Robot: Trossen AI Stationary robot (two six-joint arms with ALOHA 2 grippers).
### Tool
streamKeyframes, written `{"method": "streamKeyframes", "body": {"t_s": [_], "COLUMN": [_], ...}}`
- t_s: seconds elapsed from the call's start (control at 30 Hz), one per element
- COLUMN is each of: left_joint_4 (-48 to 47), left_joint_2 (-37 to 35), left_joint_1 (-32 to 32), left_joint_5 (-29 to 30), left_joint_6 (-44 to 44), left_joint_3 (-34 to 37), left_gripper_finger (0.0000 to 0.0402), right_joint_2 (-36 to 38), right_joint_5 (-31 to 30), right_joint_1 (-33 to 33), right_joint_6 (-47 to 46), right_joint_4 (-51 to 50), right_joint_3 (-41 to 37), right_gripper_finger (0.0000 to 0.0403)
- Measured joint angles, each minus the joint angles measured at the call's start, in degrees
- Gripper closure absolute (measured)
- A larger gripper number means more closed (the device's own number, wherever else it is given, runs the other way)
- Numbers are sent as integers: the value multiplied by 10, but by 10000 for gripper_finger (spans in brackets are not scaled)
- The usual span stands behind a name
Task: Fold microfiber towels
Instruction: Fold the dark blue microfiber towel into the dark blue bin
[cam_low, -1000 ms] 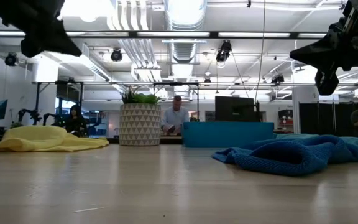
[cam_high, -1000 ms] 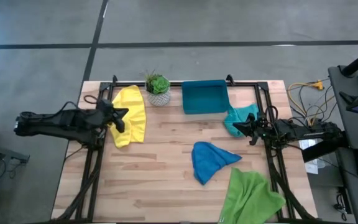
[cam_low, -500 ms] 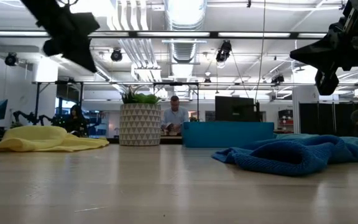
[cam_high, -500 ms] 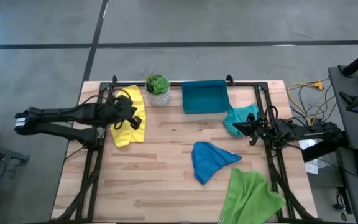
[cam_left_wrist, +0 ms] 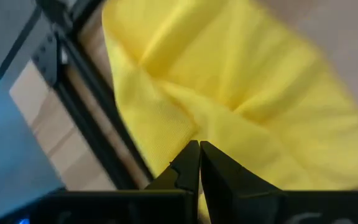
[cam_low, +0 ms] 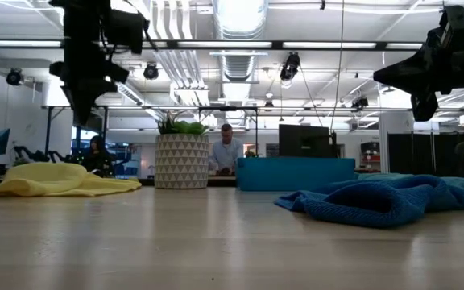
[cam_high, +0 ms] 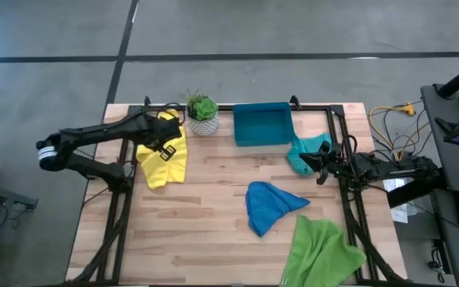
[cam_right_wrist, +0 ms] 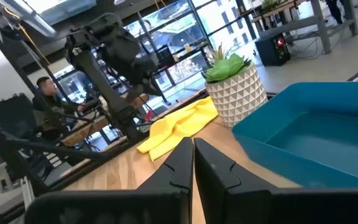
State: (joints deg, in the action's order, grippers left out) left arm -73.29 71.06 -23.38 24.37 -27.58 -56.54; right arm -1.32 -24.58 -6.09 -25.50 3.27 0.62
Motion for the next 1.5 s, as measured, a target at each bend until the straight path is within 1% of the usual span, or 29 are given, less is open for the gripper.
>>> {"method": "streamKeyframes", "body": {"t_s": [0.17,0.23,0.27,0.37,0.43,0.5,0.63,0.7,0.77,0.8,0.93,0.97,1.0,1.03,1.13,1.17,1.2,1.23,1.27,1.4,1.43,1.5], "left_joint_4": [7,8,7,7,7,8,21,43,74,84,90,101,117,145,265,309,351,385,417,566,610,685], "left_joint_2": [35,40,40,36,31,30,38,50,63,70,102,105,107,107,106,105,105,105,105,117,124,137], "left_joint_1": [-33,-40,-43,-52,-55,-59,-77,-87,-93,-95,-96,-96,-96,-92,-66,-48,-28,-6,17,113,136,175], "left_joint_5": [-1,-2,-3,-3,-2,-2,-1,-28,-70,-79,-77,-97,-136,-194,-410,-465,-501,-519,-523,-522,-512,-467], "left_joint_6": [14,15,14,11,9,9,-23,-32,-24,-18,-5,12,31,48,69,66,56,51,43,41,49,93], "left_joint_3": [12,18,20,28,31,34,43,51,59,64,68,67,65,62,60,60,60,58,56,54,54,54], "left_gripper_finger": [400,392,384,345,311,274,206,184,174,173,172,172,172,172,172,172,172,172,172,172,172,172], "right_joint_2": [0,0,0,1,0,0,0,0,0,0,0,0,0,0,0,0,0,0,0,0,0,0], "right_joint_5": [0,0,0,-4,-22,-25,-25,-25,-25,-25,-25,-25,-25,-25,-25,-25,-25,-25,-29,-55,-59,-71], "right_joint_1": [0,0,0,0,0,0,0,0,0,0,0,0,0,0,0,0,0,0,0,0,0,0], "right_joint_6": [0,-10,-40,-182,-233,-276,-281,-281,-281,-282,-313,-323,-332,-342,-354,-356,-356,-356,-356,-360,-357,-344], "right_joint_4": [0,2,12,69,97,124,165,177,184,186,193,198,202,206,227,233,238,244,251,256,257,257], "right_joint_3": [0,0,0,0,0,0,0,0,0,0,0,0,0,0,0,0,0,0,0,0,0,0], "right_gripper_finger": [394,394,394,394,394,394,394,394,394,394,394,394,394,394,394,394,394,394,394,394,394,394]}}
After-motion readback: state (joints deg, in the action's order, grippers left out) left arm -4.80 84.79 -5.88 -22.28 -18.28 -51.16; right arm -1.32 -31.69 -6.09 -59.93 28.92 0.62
